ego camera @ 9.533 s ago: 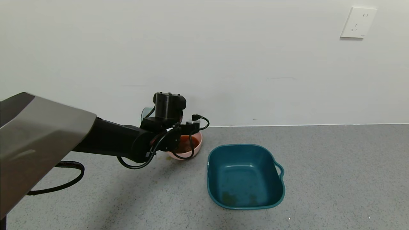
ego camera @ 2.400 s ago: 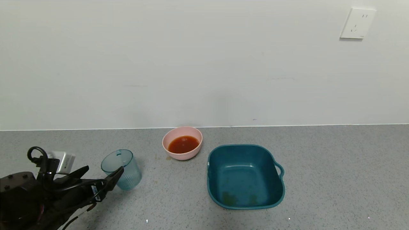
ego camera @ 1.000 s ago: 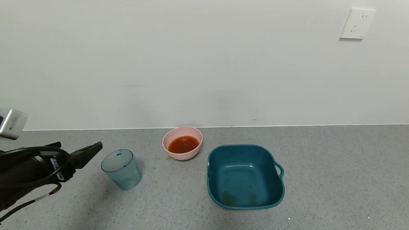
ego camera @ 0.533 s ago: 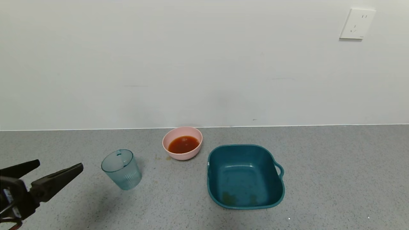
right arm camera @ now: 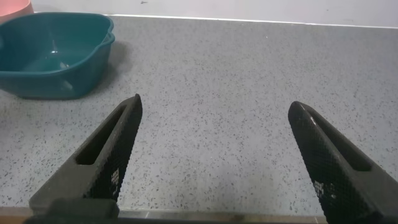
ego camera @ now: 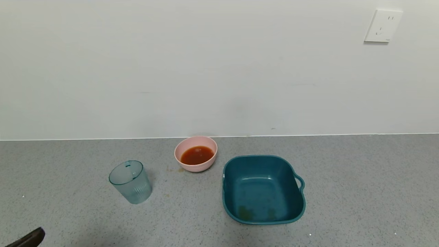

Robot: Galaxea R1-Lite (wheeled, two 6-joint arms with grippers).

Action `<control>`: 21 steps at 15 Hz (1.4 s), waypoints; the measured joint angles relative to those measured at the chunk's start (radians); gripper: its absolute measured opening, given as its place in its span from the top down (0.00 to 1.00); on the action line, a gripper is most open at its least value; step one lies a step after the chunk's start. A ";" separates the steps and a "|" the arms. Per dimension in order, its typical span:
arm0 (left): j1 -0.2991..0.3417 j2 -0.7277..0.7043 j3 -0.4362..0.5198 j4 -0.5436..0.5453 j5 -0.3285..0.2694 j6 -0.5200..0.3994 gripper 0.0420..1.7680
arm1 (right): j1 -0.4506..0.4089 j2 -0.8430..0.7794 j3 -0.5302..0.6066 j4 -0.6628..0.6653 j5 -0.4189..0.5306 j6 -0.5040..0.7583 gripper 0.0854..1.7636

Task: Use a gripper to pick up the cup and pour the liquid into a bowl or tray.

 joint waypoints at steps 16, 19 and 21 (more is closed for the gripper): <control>-0.035 -0.452 0.157 -0.014 0.124 0.030 0.03 | 0.000 0.000 0.000 0.000 0.000 0.000 0.03; -0.036 -0.481 0.281 -0.147 0.129 0.078 0.03 | 0.000 0.000 0.000 0.000 0.000 0.000 0.03; -0.037 -0.502 0.377 -0.239 0.149 0.108 0.03 | 0.000 0.000 0.000 0.000 0.000 0.000 0.03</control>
